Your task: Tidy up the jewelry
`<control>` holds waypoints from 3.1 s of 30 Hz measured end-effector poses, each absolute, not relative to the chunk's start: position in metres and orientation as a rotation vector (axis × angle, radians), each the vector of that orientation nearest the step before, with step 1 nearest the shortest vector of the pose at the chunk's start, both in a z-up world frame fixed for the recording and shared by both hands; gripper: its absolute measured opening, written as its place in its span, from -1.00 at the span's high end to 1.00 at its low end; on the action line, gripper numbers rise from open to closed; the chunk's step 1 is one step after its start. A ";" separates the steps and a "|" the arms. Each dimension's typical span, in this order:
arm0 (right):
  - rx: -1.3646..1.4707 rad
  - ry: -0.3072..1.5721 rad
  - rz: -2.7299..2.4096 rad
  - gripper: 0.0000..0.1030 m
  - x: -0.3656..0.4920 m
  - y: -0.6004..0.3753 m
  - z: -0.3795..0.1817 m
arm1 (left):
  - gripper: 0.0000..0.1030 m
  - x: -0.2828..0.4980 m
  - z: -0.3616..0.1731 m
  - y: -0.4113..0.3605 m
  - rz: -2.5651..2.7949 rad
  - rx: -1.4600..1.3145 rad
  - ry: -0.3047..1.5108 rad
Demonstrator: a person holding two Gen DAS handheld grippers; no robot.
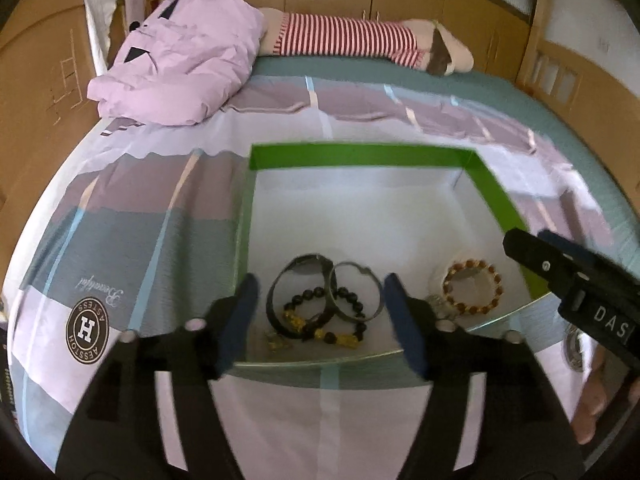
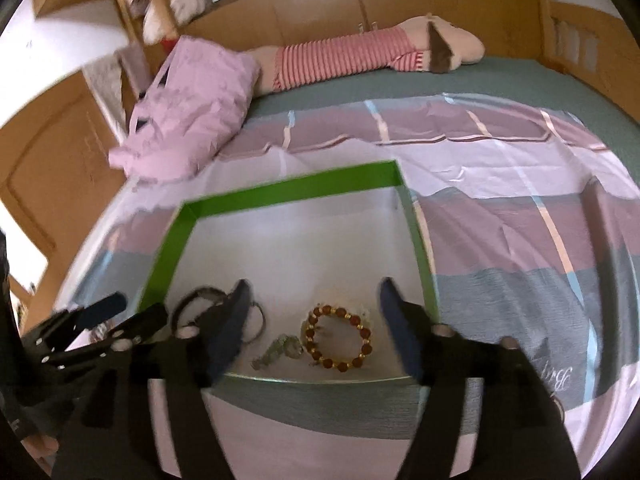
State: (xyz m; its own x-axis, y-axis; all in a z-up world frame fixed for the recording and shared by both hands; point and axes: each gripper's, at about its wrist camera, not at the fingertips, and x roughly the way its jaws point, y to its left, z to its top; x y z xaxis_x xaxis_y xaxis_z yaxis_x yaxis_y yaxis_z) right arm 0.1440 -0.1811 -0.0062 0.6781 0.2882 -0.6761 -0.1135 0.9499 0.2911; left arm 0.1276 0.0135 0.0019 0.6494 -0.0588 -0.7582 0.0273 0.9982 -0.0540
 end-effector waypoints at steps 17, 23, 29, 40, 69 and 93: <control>0.036 0.663 0.073 -0.97 0.109 -0.170 0.008 | -0.95 0.086 0.034 0.015 -0.006 -0.002 0.734; 0.022 0.673 0.083 -0.97 0.109 -0.165 0.006 | -0.96 0.086 0.031 0.005 0.000 0.050 0.743; 0.016 0.678 0.087 -0.97 0.109 -0.163 0.005 | -0.96 0.088 0.030 0.010 -0.026 -0.019 0.766; 0.010 0.684 0.089 -0.97 0.108 -0.160 0.002 | -0.96 0.088 0.028 0.009 -0.026 -0.017 0.774; 0.006 0.685 0.091 -0.97 0.108 -0.159 0.001 | -0.96 0.087 0.025 0.005 -0.030 -0.029 0.785; 0.002 0.686 0.089 -0.97 0.108 -0.160 0.001 | -0.96 0.086 0.024 0.004 -0.028 -0.031 0.788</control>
